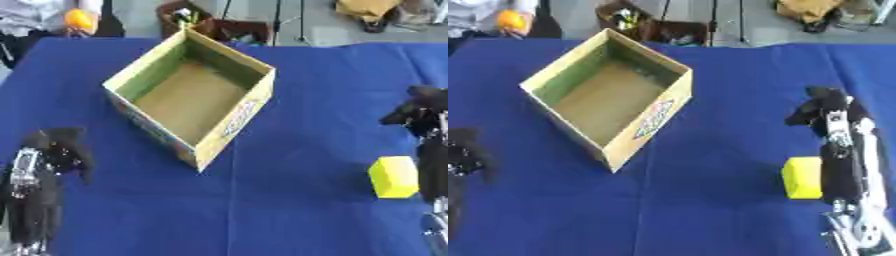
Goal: Pick up objects on the table and place them in the box.
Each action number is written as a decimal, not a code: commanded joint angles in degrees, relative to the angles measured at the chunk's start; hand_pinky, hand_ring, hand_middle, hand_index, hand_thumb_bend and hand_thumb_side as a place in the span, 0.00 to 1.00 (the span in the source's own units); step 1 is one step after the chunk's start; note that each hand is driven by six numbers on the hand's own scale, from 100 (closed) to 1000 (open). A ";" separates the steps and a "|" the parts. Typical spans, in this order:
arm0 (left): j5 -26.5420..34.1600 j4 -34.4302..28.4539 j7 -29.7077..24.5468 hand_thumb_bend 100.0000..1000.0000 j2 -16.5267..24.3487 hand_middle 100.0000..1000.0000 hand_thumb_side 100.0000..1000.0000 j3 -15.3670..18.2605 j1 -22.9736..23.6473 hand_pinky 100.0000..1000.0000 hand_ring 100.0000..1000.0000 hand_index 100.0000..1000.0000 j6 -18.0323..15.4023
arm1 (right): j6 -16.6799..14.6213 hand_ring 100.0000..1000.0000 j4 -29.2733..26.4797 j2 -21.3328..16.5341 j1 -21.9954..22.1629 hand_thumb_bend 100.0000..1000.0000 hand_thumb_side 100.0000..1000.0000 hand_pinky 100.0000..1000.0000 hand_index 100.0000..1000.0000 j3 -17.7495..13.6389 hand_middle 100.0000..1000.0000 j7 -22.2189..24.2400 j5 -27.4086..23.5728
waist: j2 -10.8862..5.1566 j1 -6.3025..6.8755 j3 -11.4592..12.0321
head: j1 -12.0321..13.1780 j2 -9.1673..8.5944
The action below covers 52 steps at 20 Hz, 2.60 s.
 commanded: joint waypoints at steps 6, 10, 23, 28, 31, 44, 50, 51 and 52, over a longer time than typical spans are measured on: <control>-0.13 -1.09 -0.15 0.00 0.29 0.33 1.00 0.12 -0.18 0.15 0.32 0.62 -0.13 | -0.04 0.44 -1.03 -0.32 -0.29 0.00 0.67 0.47 0.65 0.01 0.42 0.18 0.49 | -0.83 -0.11 0.04 | -0.01 -0.75; -0.12 -1.09 -0.13 0.00 0.29 0.33 1.00 0.15 -0.19 0.15 0.32 0.62 -0.11 | -0.49 0.46 -1.03 -1.49 -0.34 0.00 0.65 0.49 0.68 -0.31 0.44 0.49 0.98 | -0.84 -0.14 -0.02 | -0.10 -0.77; -0.54 -1.09 -0.11 0.00 1.33 0.33 1.00 0.23 0.15 0.15 0.32 0.62 0.02 | -3.35 0.62 -1.03 -11.22 4.27 0.00 0.46 0.60 0.81 -1.98 0.60 5.56 9.81 | -1.12 -1.33 -0.17 | 0.23 -0.55; -0.60 -1.09 -0.24 0.00 1.55 0.33 1.00 0.10 0.19 0.15 0.32 0.62 0.09 | -4.36 0.67 -1.03 -16.89 7.63 0.00 0.46 0.63 0.86 -4.55 0.66 9.05 13.30 | -1.22 -1.54 -0.25 | 0.07 -0.63; -0.58 -1.09 -0.27 0.00 1.60 0.33 1.00 0.06 0.18 0.15 0.32 0.62 0.08 | -4.67 0.69 -1.03 -20.22 8.75 0.00 0.53 0.65 0.88 -5.42 0.69 11.10 15.35 | -1.28 -1.52 -0.22 | -0.05 -0.74; -0.47 -1.09 -0.45 0.00 1.32 0.33 1.00 -0.04 0.38 0.15 0.32 0.62 0.04 | -4.64 0.75 -1.03 -35.05 8.44 0.00 0.77 0.70 0.92 -8.68 0.76 20.22 24.47 | -1.16 -0.91 -0.24 | -0.99 -0.61; -0.41 -1.09 -0.57 0.00 1.21 0.33 1.00 -0.14 0.46 0.15 0.32 0.62 0.01 | -5.11 0.77 -1.03 -42.23 7.36 0.00 0.73 0.71 0.93 -8.14 0.78 24.64 28.89 | -1.20 -0.66 -0.15 | -1.30 -0.72; -0.38 -1.09 -0.60 0.00 1.18 0.33 1.00 -0.16 0.45 0.15 0.32 0.62 0.00 | -5.05 0.77 -1.03 -43.41 7.24 0.00 0.74 0.71 0.94 -7.74 0.78 25.36 29.61 | -1.19 -0.61 -0.11 | -1.40 -0.78; -0.36 -1.09 -0.62 0.00 1.16 0.33 1.00 -0.18 0.45 0.15 0.32 0.62 -0.01 | -4.97 0.77 -1.03 -44.33 7.12 0.00 0.74 0.71 0.94 -7.27 0.78 26.10 30.35 | -1.18 -0.57 -0.07 | -1.48 -0.84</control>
